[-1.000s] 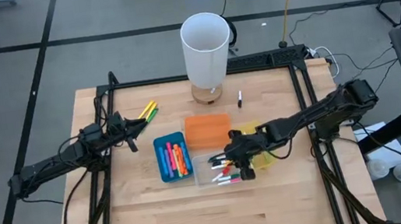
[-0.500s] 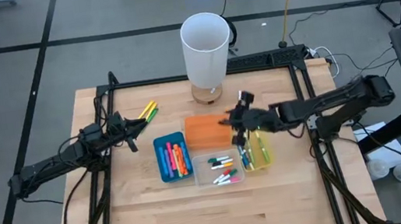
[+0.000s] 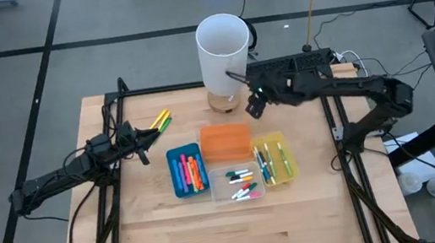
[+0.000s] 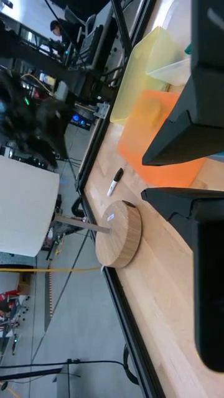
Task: Pick & Place Markers
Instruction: Put the small black highlighter pen into the transparent bin
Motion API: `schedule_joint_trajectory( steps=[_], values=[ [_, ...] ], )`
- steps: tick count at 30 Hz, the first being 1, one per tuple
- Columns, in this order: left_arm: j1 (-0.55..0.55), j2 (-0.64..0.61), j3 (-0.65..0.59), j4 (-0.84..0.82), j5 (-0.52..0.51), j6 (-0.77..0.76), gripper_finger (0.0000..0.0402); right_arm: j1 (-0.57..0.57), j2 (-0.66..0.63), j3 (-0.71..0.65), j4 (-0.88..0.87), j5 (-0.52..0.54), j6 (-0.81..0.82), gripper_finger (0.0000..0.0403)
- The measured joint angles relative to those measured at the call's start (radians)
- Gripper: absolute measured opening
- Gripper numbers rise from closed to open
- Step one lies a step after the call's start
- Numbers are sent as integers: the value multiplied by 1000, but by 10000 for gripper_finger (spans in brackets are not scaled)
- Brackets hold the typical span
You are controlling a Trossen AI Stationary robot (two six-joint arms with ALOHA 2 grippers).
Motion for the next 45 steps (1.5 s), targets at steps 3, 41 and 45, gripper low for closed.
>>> schedule_joint_trajectory(
  steps=[3, 41, 45],
  values=[
    [0, 0, 0, 0, 0, 0, 72, -82, 63, -3, -11, -134, 20, 216],
    [0, 0, 0, 0, 0, 0, 72, -148, 320, -257, 128, -272, 120, 22],
    [0, 0, 0, 0, 0, 0, 72, -126, 275, -257, 134, -267, 93, 22]
  ],
)
